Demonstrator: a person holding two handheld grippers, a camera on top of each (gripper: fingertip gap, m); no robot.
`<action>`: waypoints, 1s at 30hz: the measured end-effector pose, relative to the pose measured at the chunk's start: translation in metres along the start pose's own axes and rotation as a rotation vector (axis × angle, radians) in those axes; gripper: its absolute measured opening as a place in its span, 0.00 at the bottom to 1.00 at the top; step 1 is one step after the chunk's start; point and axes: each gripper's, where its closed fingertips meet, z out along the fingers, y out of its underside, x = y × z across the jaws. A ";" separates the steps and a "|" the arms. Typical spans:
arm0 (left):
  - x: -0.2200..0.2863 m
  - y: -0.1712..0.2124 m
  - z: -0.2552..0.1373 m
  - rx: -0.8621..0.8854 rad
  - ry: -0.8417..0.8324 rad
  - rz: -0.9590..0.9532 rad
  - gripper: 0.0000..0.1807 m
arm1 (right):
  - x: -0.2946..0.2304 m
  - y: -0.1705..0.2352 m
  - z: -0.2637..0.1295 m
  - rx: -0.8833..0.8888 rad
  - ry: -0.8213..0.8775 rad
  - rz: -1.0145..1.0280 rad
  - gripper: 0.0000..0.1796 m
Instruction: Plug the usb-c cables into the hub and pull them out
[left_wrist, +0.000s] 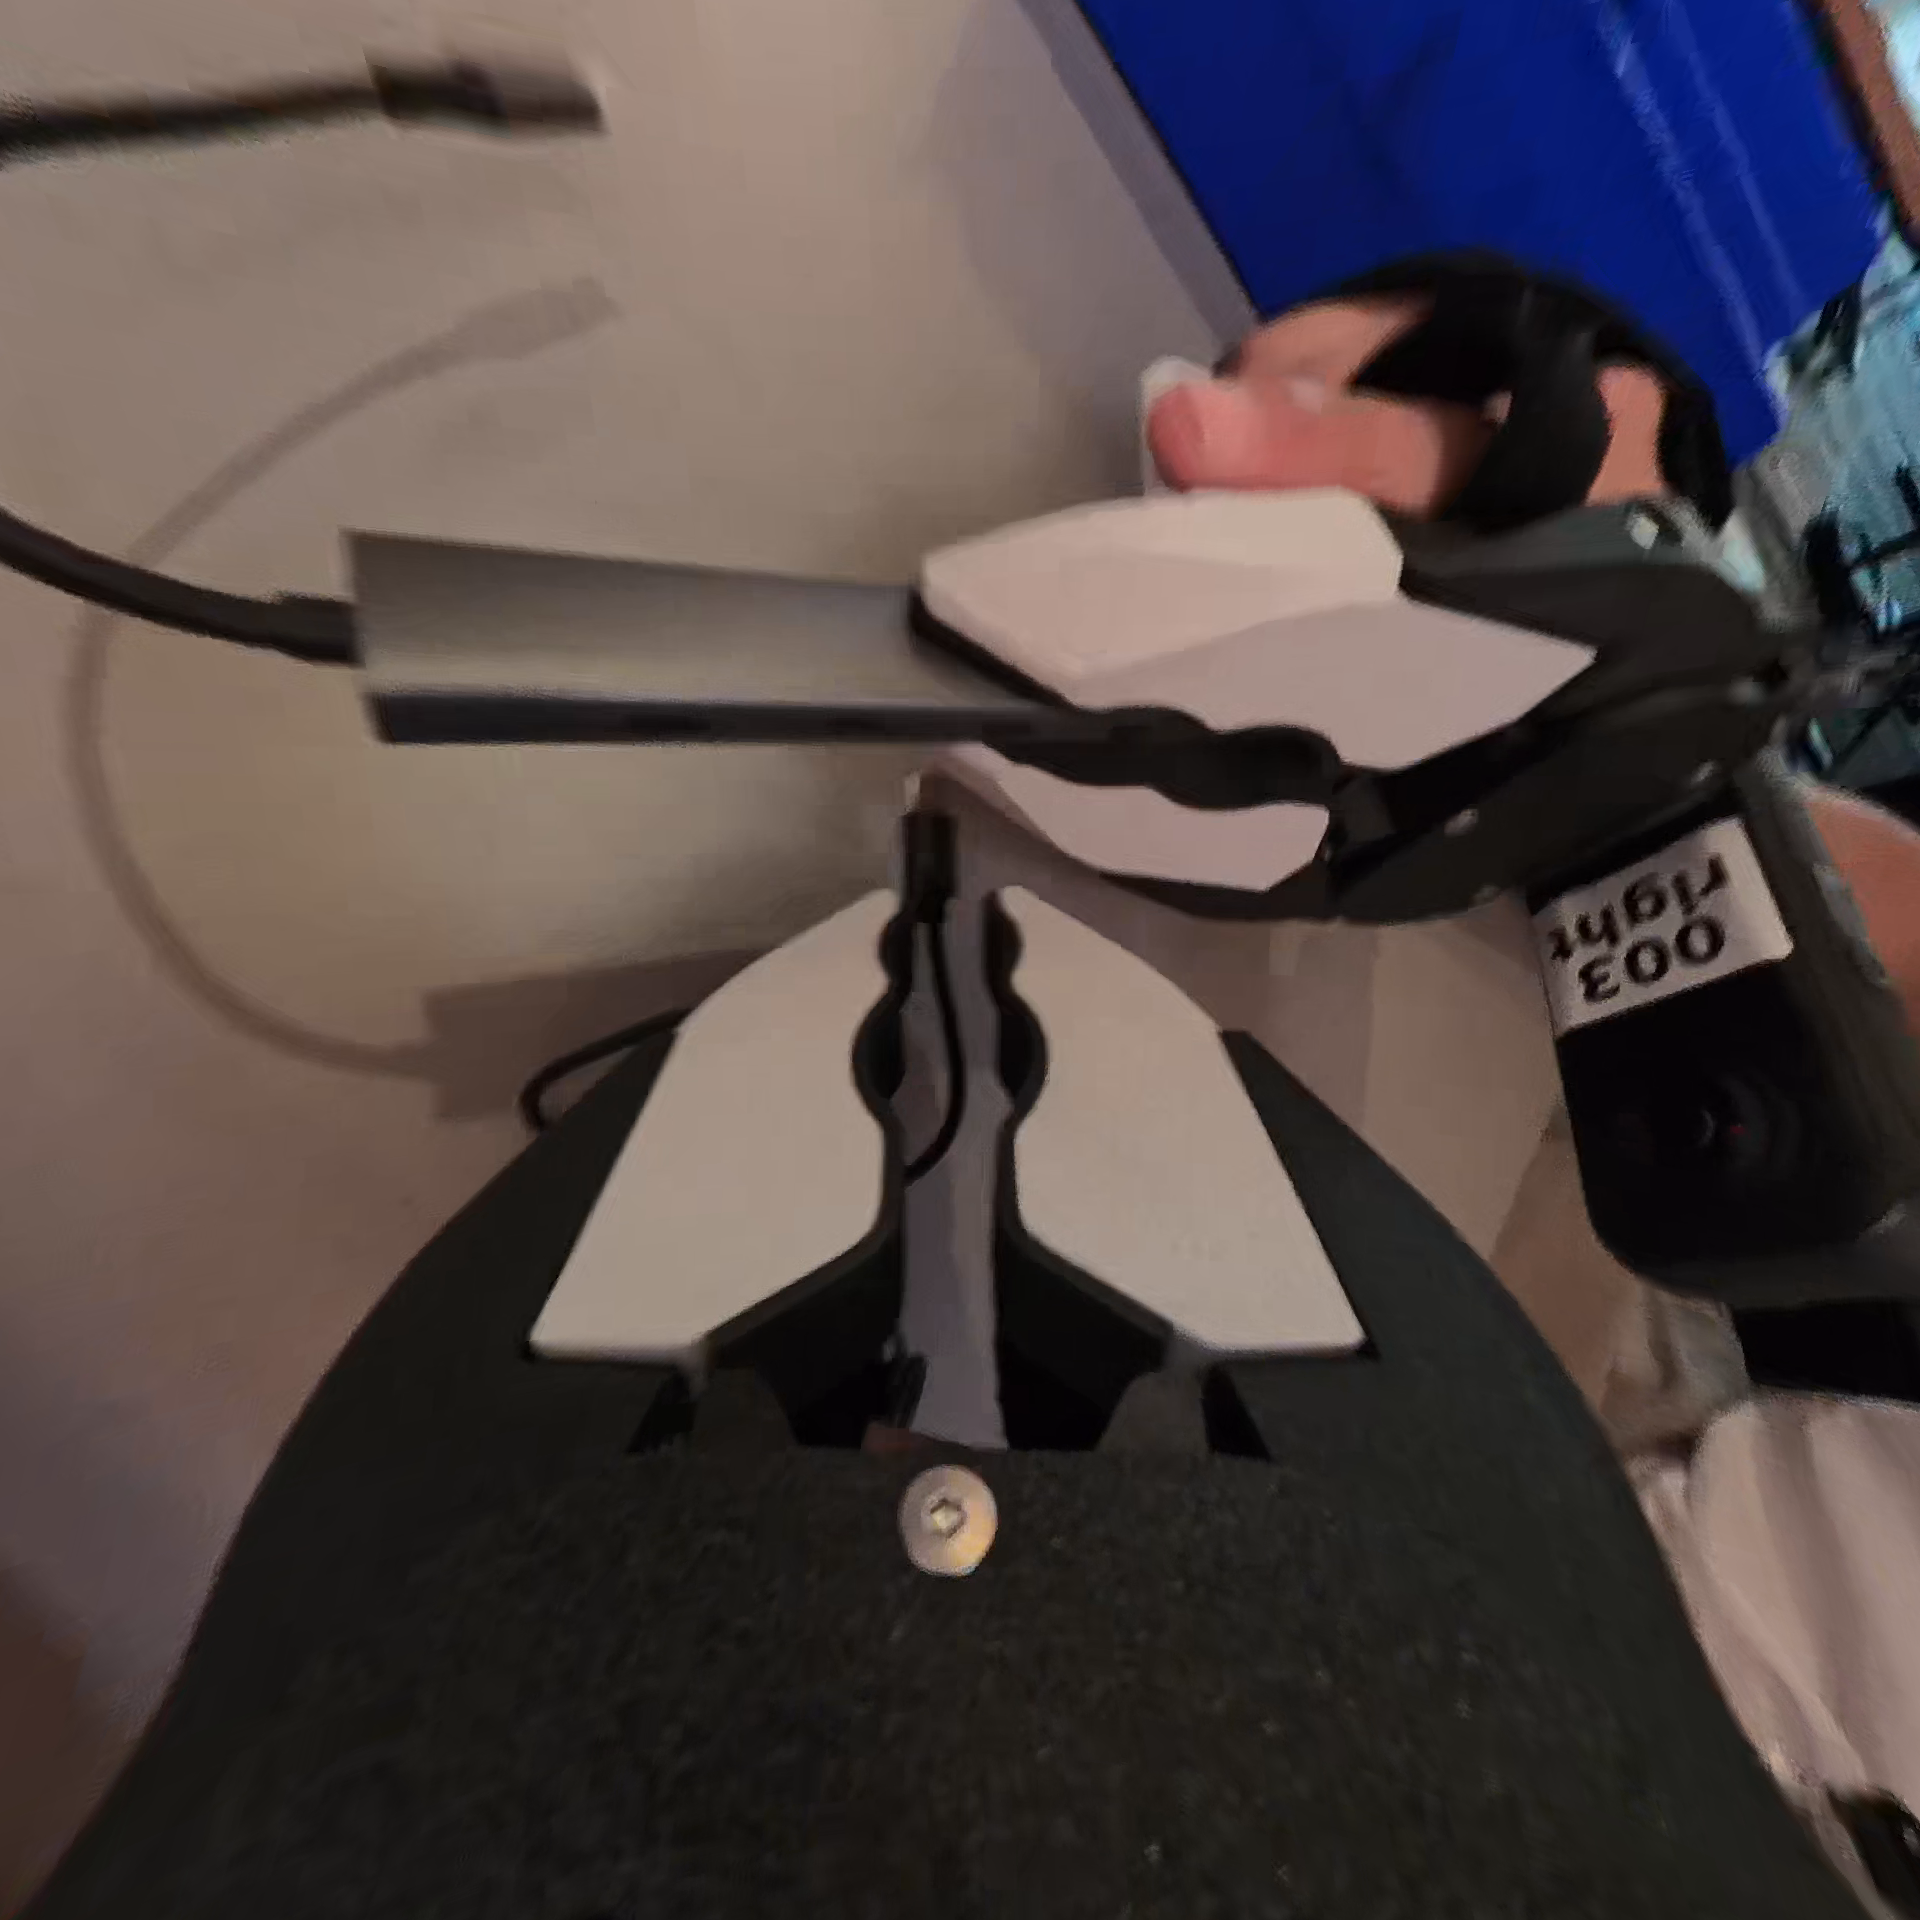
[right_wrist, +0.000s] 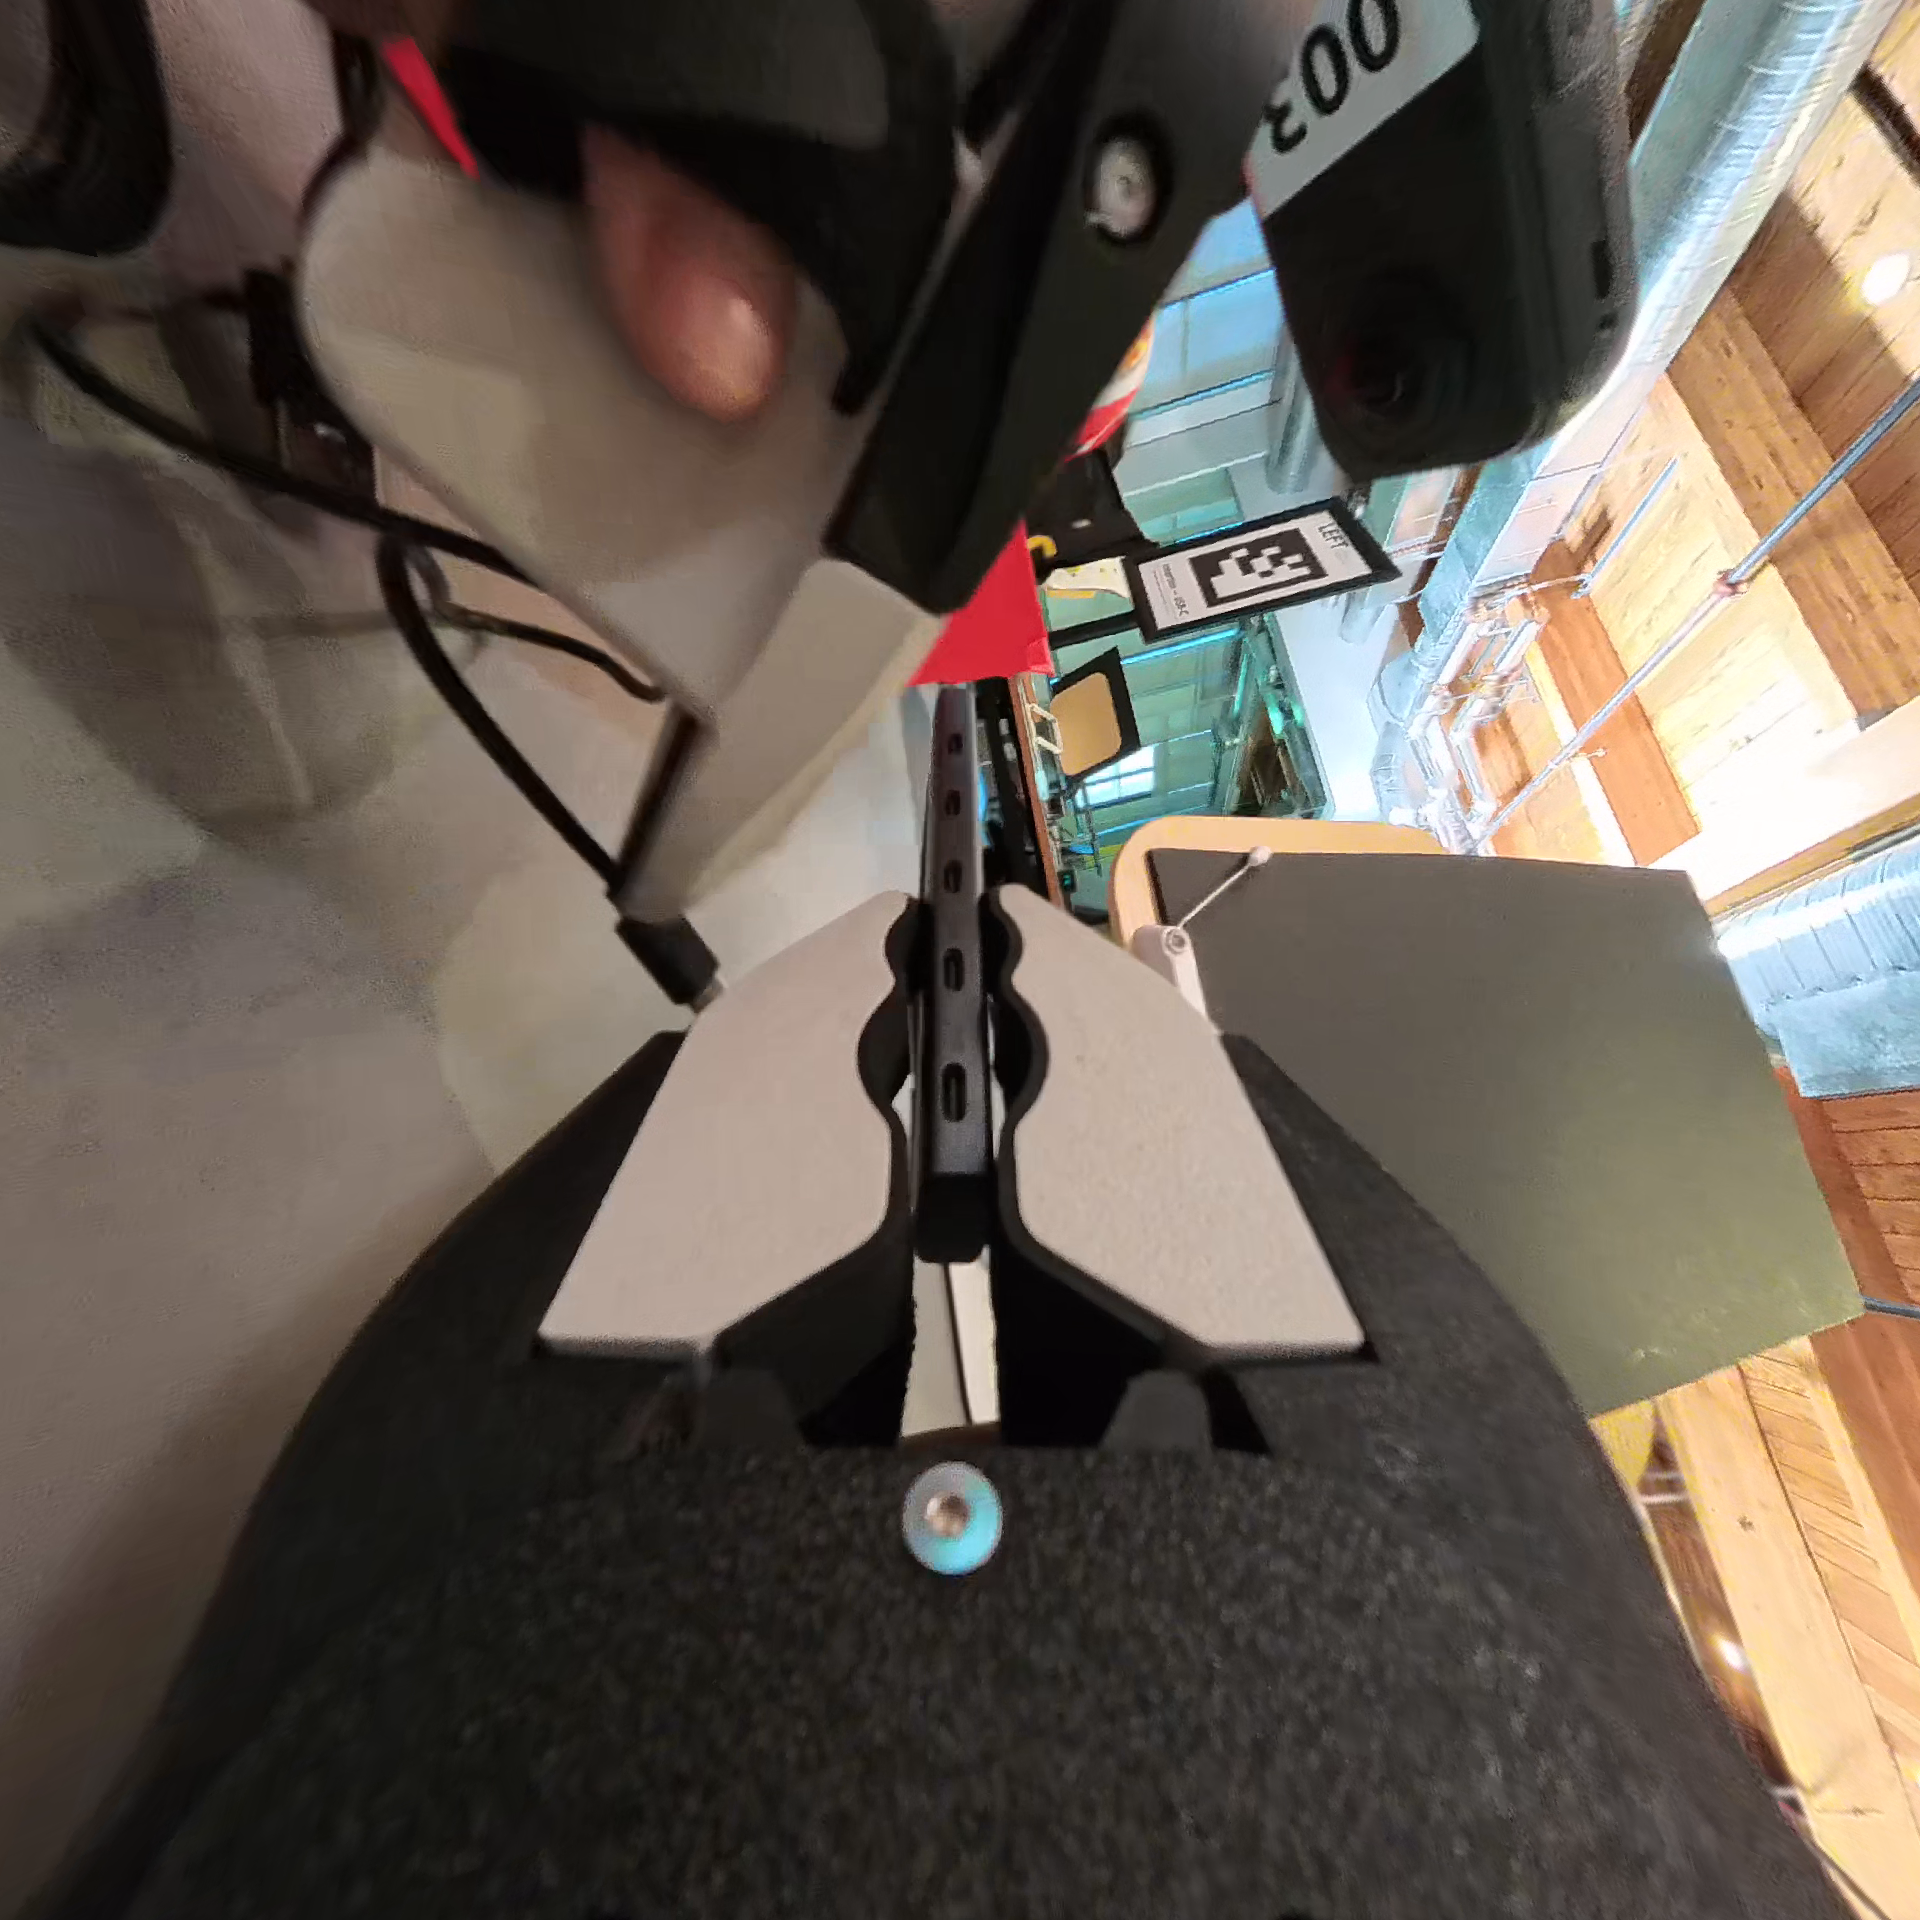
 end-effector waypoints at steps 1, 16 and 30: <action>0.000 -0.010 -0.004 0.064 -0.005 -0.011 0.11 | 0.003 -0.001 -0.001 -0.002 0.021 -0.007 0.05; 0.015 -0.054 -0.039 0.448 0.412 -0.421 0.23 | 0.022 -0.008 -0.005 -0.031 0.134 0.001 0.05; 0.001 -0.059 -0.061 0.403 0.410 -0.492 0.05 | 0.012 -0.027 -0.009 0.082 0.107 -0.024 0.14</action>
